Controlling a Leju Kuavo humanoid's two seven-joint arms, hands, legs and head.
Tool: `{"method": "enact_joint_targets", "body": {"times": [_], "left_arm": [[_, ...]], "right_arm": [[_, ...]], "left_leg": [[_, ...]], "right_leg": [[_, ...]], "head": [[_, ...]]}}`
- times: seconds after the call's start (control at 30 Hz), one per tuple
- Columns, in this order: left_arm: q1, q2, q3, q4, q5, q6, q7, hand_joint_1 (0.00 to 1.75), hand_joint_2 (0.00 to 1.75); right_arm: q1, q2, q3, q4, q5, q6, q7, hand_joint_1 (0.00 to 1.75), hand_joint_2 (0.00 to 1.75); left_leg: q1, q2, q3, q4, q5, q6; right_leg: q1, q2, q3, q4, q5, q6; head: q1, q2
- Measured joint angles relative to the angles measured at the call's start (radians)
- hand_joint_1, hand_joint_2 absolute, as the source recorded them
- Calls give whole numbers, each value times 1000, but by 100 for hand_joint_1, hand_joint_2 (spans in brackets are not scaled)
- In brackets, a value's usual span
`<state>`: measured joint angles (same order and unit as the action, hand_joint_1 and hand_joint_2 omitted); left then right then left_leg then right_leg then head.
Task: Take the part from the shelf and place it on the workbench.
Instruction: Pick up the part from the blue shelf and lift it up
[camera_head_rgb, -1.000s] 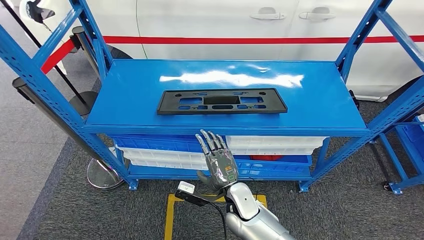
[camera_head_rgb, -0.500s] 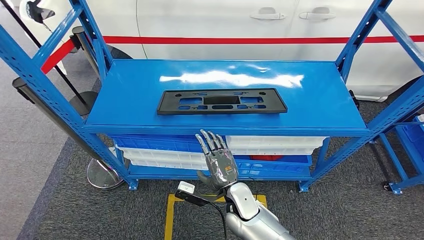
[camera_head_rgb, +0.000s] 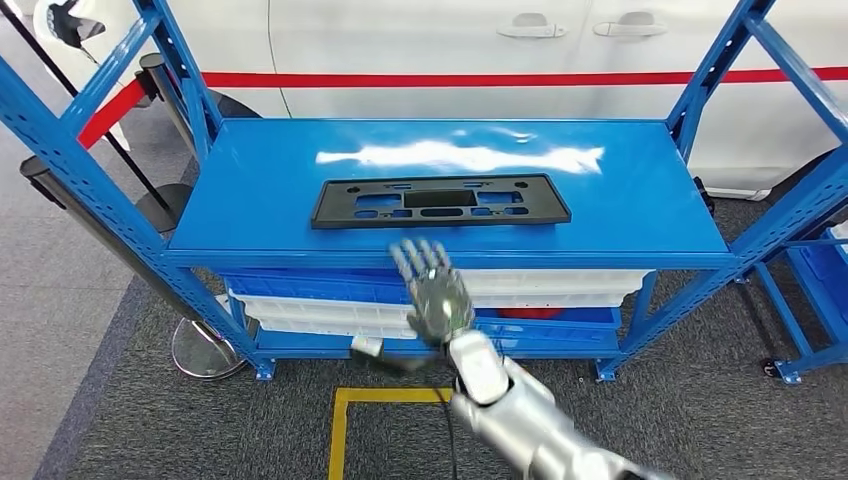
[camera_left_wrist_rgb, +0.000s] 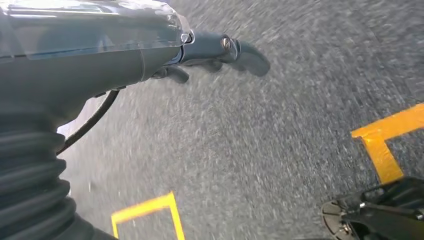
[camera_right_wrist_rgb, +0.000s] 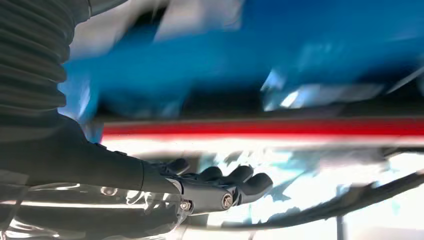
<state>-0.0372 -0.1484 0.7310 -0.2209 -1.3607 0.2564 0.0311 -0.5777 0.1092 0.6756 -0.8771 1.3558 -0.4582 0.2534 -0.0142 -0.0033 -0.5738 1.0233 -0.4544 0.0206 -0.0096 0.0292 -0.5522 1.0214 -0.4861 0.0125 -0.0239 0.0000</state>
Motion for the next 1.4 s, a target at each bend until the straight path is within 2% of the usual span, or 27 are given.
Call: {"method": "enact_joint_targets", "body": {"times": [0.07, 0.13, 0.33, 0.8, 1.03, 1.2, 1.4], "left_arm": [[-4, 7, -9, 0, -13, -18, -4, 0, 0], [-4, 9, -16, 0, -20, -16, -4, 0, 0], [-4, 8, -30, 2, -28, -5, -3, 0, 0], [-3, 8, -31, 3, -25, -3, -3, 0, 0], [-2, 6, -31, 4, -25, -2, -5, 0, 0], [-5, 0, -31, 4, -30, 3, -14, 0, 0], [-3, -2, -31, 4, -43, 4, 4, 0, 0]], "right_arm": [[-138, 4, -23, 102, 12, -1, -1, 0, 175], [-216, 9, -36, 161, 23, -11, -4, 0, 175], [-279, 23, -43, 225, 48, -14, 9, 0, 175], [-287, 29, -44, 233, 65, -14, 12, 0, 175], [-260, 38, -44, 108, 105, 72, -4, 0, 175], [-180, 68, -37, 178, 123, 4, 24, 0, 175], [-101, 55, -44, 311, 71, -115, 22, 0, 175]], "left_leg": [[0, -2, -1, 0, 3, 1], [0, -3, -1, 0, 4, 1], [0, -4, -2, 0, 4, 1], [0, -4, -3, 0, 3, 1], [0, -4, -3, 0, 3, 1], [0, -5, -3, 0, 3, 1], [0, -5, -3, 0, 2, 1]], "right_leg": [[0, -3, 0, 0, 1, 1], [0, -5, 1, 0, 2, 1], [0, -5, 0, -1, 1, 1], [0, -5, 0, -1, 2, 1], [0, -6, 0, -1, 1, 1], [1, -6, -1, -2, 1, 1], [0, -6, -1, -2, 1, 1]], "head": [[0, 0], [0, 0], [0, 0], [0, 0], [0, 0], [0, 0], [0, 0]]}}
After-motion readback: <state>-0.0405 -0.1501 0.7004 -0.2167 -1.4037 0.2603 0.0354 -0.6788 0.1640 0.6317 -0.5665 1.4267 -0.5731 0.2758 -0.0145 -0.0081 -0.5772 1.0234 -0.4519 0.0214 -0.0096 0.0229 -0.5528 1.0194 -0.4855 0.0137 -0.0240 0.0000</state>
